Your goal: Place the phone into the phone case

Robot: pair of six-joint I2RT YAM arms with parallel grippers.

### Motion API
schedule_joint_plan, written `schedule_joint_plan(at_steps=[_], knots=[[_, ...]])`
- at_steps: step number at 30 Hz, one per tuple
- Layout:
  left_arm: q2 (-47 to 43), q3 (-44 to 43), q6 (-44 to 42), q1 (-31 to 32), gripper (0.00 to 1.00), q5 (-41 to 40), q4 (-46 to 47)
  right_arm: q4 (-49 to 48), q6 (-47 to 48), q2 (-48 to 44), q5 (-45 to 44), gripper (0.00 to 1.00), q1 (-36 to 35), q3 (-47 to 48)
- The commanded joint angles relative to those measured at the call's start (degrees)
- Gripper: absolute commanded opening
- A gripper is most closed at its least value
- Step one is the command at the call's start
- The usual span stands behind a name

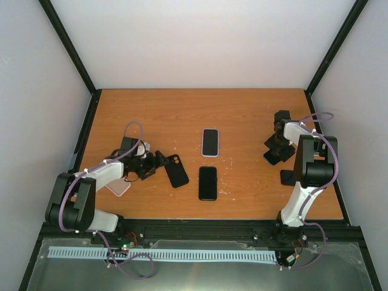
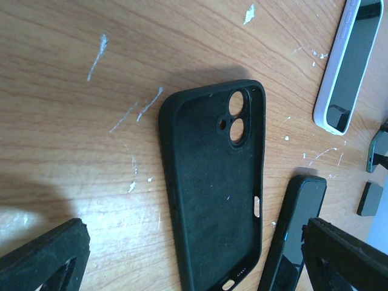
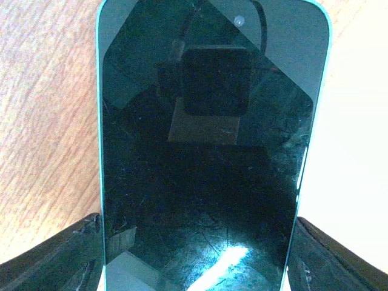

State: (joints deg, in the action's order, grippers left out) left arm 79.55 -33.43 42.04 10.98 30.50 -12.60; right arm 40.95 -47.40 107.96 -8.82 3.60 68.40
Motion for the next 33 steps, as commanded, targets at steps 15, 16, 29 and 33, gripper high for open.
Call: schedule_joint_plan(at_steps=[15,16,29,33], knots=[[12.39,-6.2,-1.66,3.09,0.87,4.39,10.43,-8.78,9.21,-7.14,10.64,0.66,-1.22,-10.99],[12.99,-6.33,-1.23,3.97,0.86,4.32,11.0,-9.39,9.85,-7.79,11.83,0.66,-1.79,-11.72],[7.92,-3.1,2.77,6.91,0.88,4.31,16.2,-14.95,17.75,-22.22,17.75,0.59,-13.08,-18.34],[3.28,-1.48,3.6,5.34,0.92,2.55,13.62,-15.33,18.02,-27.2,18.58,0.58,-17.02,-18.14]])
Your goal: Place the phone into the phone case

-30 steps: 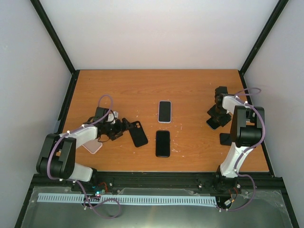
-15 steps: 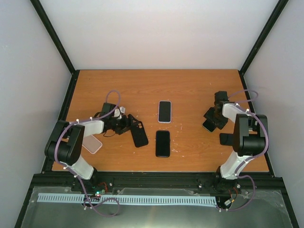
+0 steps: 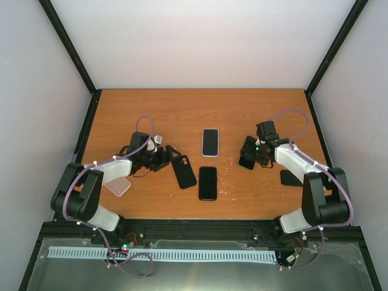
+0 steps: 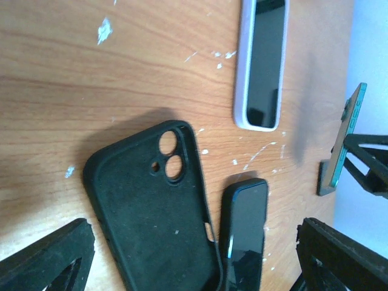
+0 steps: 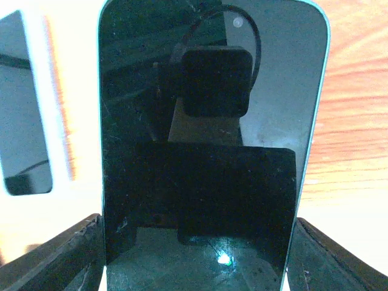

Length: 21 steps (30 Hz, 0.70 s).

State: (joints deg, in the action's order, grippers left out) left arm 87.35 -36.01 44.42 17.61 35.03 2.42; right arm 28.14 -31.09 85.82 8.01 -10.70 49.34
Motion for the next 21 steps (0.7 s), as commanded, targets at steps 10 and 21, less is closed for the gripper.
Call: schedule_joint_plan(at_steps=[10,21], knots=[[-13.21,5.75,1.73,-6.68,0.92,2.24,-3.6,-6.94,4.19,-6.19,9.43,0.57,-18.41,5.01],[-20.96,8.43,3.27,-7.47,0.93,1.03,-6.45,-14.78,5.34,3.61,15.47,0.57,-30.62,9.34]])
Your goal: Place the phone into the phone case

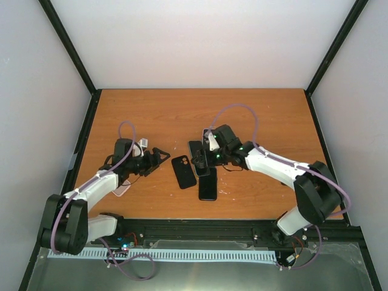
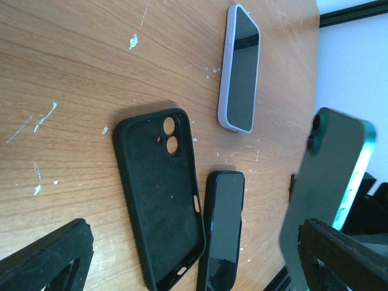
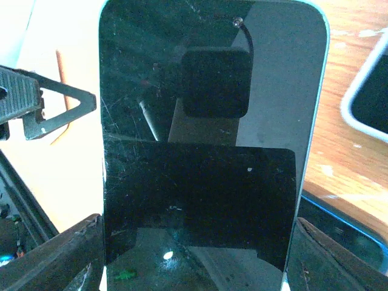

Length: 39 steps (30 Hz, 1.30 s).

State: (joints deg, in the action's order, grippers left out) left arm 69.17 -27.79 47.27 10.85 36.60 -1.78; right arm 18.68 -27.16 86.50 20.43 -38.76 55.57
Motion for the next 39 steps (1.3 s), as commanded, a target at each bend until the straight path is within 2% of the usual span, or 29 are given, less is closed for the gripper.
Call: schedule_joint_plan(at_steps=[1,11,20,29,34,39], knots=[[-3.53,0.27,0.39,-0.85,0.93,-0.87,-2.92,-5.6,1.48,3.97,3.2,0.57,-3.15,3.64],[-7.77,0.36,-1.14,-1.1,0.93,-4.87,-8.55,-7.62,0.88,13.04,3.88,0.57,-8.28,8.82],[-8.86,2.08,-0.55,-1.1,0.95,-4.46,-7.93,-7.88,1.17,19.83,2.6,0.57,-9.01,10.89],[-8.3,3.14,-0.42,-1.1,0.95,-3.9,-6.02,-7.14,4.09,22.56,-1.71,0.59,-9.05,9.84],[-7.74,2.83,-0.78,-1.1,0.95,-3.88,-5.96,-6.79,4.41,20.72,-4.98,0.6,-9.39,7.46],[-7.0,3.08,-0.17,-1.1,0.95,-3.42,-5.01,-6.68,2.8,19.69,-6.36,0.67,-9.58,6.07]])
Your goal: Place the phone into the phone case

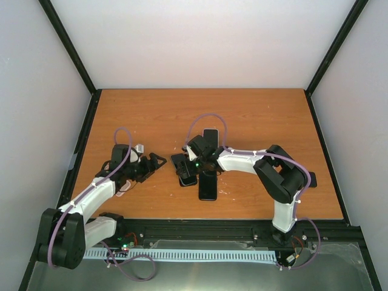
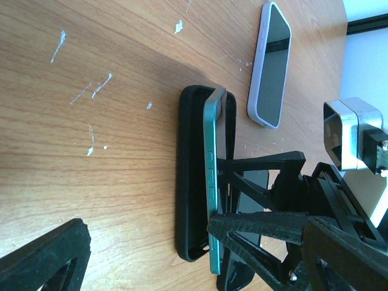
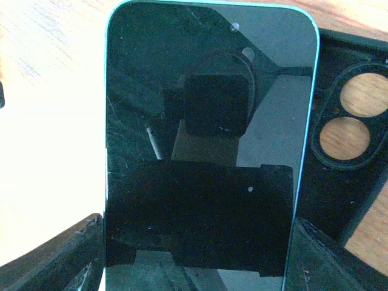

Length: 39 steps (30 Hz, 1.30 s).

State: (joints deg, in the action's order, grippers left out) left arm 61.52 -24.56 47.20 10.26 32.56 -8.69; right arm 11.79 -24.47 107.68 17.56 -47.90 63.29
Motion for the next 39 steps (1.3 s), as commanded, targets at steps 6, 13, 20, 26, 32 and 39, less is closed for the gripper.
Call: schedule_joint_plan(at_steps=[6,13,20,26,32,39], knots=[[3.26,-0.77,-0.86,-0.51,0.91,1.19,2.27,1.23,-4.08,-2.18,-4.75,0.79,-0.44,-2.06],[6.16,-2.25,-1.59,-0.51,0.84,1.18,3.4,0.08,-6.25,-5.17,-4.0,0.87,-0.32,-2.92],[10.57,-3.11,-1.04,-0.46,0.75,2.88,7.01,-3.29,-7.57,-6.54,-3.41,0.69,2.21,-5.86],[14.73,-3.97,-0.64,-0.29,0.71,3.96,9.64,-5.82,-8.13,-4.06,-2.0,0.45,4.76,-6.17],[19.09,-4.75,0.14,0.57,0.66,4.35,12.88,-7.13,-8.29,-0.89,-0.27,0.37,5.1,-5.38],[25.09,-6.21,0.56,2.14,0.5,4.1,16.2,-8.99,-8.83,0.7,2.52,0.22,5.1,-6.29]])
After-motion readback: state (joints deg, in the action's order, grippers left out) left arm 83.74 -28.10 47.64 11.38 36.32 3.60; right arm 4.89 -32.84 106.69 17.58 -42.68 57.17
